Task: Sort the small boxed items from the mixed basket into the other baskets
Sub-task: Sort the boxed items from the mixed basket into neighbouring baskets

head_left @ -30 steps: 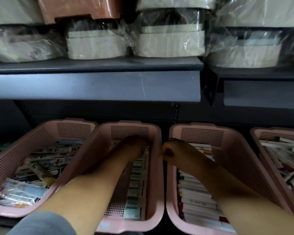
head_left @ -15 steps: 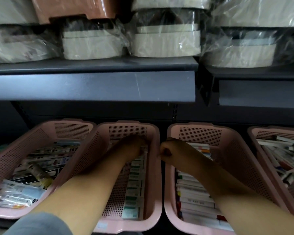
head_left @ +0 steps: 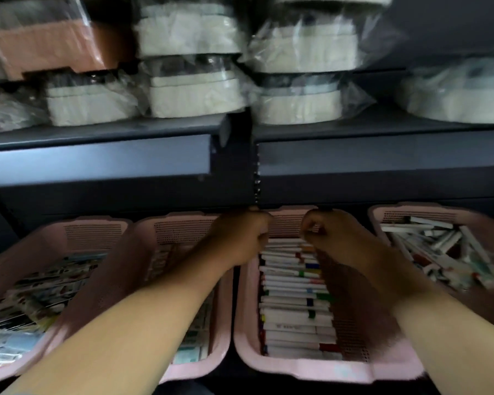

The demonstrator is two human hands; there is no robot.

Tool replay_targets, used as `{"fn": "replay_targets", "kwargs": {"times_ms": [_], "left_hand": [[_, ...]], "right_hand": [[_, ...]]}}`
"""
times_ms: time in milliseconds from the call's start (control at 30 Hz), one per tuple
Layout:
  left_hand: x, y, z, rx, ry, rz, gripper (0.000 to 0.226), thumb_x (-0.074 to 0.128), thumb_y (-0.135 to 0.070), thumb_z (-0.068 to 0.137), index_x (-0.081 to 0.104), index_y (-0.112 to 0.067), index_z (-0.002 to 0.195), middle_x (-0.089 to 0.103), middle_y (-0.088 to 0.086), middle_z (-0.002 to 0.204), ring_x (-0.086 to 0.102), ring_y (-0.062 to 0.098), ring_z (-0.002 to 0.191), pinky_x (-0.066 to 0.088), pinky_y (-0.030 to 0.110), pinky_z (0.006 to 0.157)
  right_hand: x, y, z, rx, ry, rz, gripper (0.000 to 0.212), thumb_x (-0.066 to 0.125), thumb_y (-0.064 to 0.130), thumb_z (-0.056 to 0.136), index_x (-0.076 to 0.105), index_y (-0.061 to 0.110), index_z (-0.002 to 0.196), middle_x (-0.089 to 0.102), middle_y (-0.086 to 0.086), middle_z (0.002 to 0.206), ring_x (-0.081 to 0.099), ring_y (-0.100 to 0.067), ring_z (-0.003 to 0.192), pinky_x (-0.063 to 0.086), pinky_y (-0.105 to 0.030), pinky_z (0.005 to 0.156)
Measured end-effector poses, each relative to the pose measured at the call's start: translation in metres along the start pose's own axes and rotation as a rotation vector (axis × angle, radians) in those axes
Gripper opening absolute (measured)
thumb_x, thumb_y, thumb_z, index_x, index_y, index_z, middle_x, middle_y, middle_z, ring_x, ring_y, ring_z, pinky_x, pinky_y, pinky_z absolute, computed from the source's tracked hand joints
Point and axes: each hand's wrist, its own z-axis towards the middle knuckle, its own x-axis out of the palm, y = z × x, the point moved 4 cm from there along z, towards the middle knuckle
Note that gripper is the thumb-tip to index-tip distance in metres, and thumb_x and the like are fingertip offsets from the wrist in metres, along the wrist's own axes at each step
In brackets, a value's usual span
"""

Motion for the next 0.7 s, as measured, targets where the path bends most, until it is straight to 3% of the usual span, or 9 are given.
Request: {"fn": "replay_targets", "kwargs": {"times_ms": [167, 267, 333, 433, 533, 633, 700], "left_hand": [[0.028, -0.101, 0.025, 0.194, -0.009, -0.046, 0.033, 0.063, -0.03, 0.097, 0.069, -0.033, 0.129, 0.064, -0.005, 0.135, 0.059, 0.018, 0.122, 0.049, 0.032, 0.1], [0.055, -0.164, 0.034, 0.283, 0.032, -0.121, 0.031, 0.064, -0.028, 0.096, 0.07, -0.032, 0.126, 0.065, -0.002, 0.128, 0.059, 0.02, 0.116, 0.051, 0.033, 0.093], [0.076, -0.201, 0.04, 0.325, 0.084, -0.17, 0.026, 0.064, -0.024, 0.095, 0.073, -0.028, 0.119, 0.067, -0.001, 0.119, 0.062, 0.022, 0.109, 0.052, 0.034, 0.087], [0.103, -0.242, 0.045, 0.352, 0.168, -0.196, 0.024, 0.065, -0.025, 0.096, 0.074, -0.027, 0.118, 0.069, -0.002, 0.118, 0.063, 0.019, 0.107, 0.05, 0.03, 0.084], [0.127, -0.264, 0.053, 0.323, 0.252, -0.129, 0.025, 0.064, -0.026, 0.095, 0.075, -0.027, 0.118, 0.07, 0.0, 0.118, 0.065, 0.023, 0.107, 0.05, 0.027, 0.083], [0.144, -0.273, 0.06, 0.239, 0.342, -0.029, 0.026, 0.068, -0.03, 0.089, 0.076, -0.026, 0.113, 0.071, 0.002, 0.111, 0.066, 0.027, 0.104, 0.052, 0.028, 0.083], [0.151, -0.277, 0.063, 0.248, 0.359, 0.076, 0.026, 0.067, -0.03, 0.087, 0.075, -0.023, 0.11, 0.071, 0.004, 0.11, 0.065, 0.029, 0.105, 0.049, 0.029, 0.083]], "right_hand": [[-0.053, -0.069, -0.06, 0.207, -0.053, 0.002, 0.005, 0.07, 0.027, 0.087, 0.067, 0.029, 0.084, 0.069, 0.007, 0.084, 0.066, -0.014, 0.078, 0.049, -0.028, 0.068], [-0.075, -0.123, -0.099, 0.347, -0.017, -0.043, 0.012, 0.068, 0.038, 0.084, 0.061, 0.039, 0.074, 0.066, 0.011, 0.083, 0.065, -0.012, 0.08, 0.047, -0.025, 0.068], [-0.086, -0.154, -0.121, 0.477, 0.017, -0.11, 0.007, 0.066, 0.043, 0.085, 0.067, 0.037, 0.09, 0.069, 0.007, 0.1, 0.065, -0.018, 0.097, 0.047, -0.028, 0.078], [-0.103, -0.172, -0.154, 0.608, 0.113, -0.191, 0.031, 0.059, 0.037, 0.097, 0.063, 0.025, 0.126, 0.059, 0.0, 0.136, 0.056, -0.023, 0.122, 0.043, -0.03, 0.101], [-0.108, -0.183, -0.178, 0.748, 0.124, -0.12, 0.048, 0.054, 0.047, 0.099, 0.05, 0.027, 0.143, 0.047, -0.005, 0.149, 0.047, -0.025, 0.132, 0.036, -0.034, 0.107], [-0.09, -0.191, -0.18, 0.74, 0.246, -0.132, 0.06, 0.049, 0.072, 0.088, 0.049, 0.041, 0.14, 0.053, 0.007, 0.143, 0.051, -0.019, 0.123, 0.04, -0.036, 0.1], [-0.074, -0.197, -0.181, 0.698, 0.41, -0.085, 0.049, 0.062, 0.069, 0.082, 0.059, 0.045, 0.124, 0.063, 0.009, 0.128, 0.056, -0.011, 0.103, 0.044, -0.03, 0.087]]}}
